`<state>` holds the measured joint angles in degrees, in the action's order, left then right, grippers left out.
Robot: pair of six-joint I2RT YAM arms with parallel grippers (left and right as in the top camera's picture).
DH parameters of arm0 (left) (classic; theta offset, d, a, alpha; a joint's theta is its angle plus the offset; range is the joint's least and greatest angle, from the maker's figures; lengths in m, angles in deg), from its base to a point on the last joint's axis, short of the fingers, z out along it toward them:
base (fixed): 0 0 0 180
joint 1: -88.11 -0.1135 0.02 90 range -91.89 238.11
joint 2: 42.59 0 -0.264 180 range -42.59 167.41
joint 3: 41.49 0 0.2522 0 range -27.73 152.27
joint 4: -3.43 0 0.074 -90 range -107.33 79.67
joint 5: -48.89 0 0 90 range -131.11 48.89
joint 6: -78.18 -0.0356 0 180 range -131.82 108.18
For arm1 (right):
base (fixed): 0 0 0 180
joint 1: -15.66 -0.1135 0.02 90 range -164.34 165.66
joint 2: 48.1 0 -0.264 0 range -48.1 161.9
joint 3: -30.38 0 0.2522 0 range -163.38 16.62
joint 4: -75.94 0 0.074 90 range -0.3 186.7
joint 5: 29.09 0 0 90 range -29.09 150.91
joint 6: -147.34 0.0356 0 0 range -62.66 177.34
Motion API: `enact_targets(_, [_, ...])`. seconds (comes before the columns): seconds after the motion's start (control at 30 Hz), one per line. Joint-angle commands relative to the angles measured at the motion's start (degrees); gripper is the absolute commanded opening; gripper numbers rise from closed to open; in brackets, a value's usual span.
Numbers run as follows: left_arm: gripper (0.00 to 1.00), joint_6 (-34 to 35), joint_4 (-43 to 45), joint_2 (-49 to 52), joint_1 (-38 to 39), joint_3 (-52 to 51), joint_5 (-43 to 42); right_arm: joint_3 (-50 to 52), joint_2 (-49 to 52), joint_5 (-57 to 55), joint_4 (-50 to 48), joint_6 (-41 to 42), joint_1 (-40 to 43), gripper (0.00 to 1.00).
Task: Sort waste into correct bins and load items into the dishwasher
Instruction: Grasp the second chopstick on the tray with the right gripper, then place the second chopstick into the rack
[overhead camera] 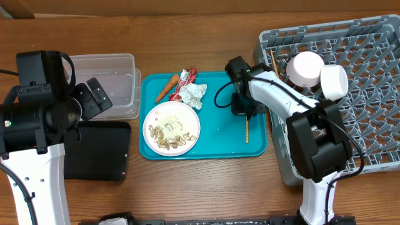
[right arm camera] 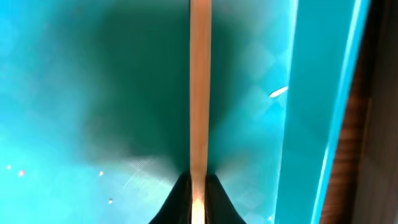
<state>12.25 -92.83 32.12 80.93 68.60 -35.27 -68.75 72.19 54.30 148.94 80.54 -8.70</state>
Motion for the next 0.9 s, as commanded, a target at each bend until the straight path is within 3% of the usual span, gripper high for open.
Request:
enact_targets(0.0, [1.0, 0.8, 0.2, 0.2, -0.3, 0.6, 0.1, 0.0, 0.5, 3.3, 0.7, -1.1, 0.1, 0.04])
enact_targets(0.23, [1.0, 0.8, 0.2, 0.2, -0.3, 0.6, 0.1, -4.7, -10.4, 2.7, 2.6, -4.4, 0.2, 0.04])
enact_targets(0.43, [1.0, 0.8, 0.2, 0.2, -0.3, 0.6, 0.1, -6.6, -19.9, -10.3, 0.6, -8.6, 3.4, 0.04])
enact_targets(0.63, [1.0, 0.8, 0.2, 0.2, -0.3, 0.6, 0.1, -5.5, -19.0, -12.6, -2.7, -18.6, 10.0, 0.04])
enact_targets(0.73, [1.0, 0.8, 0.2, 0.2, -0.3, 0.6, 0.1, -4.2, -16.9, -7.8, -5.5, -26.1, 13.1, 0.04])
enact_targets(0.87, [1.0, 0.8, 0.2, 0.2, -0.3, 0.6, 0.1, -4.2, -14.7, -6.2, -5.6, -27.8, 14.6, 0.04])
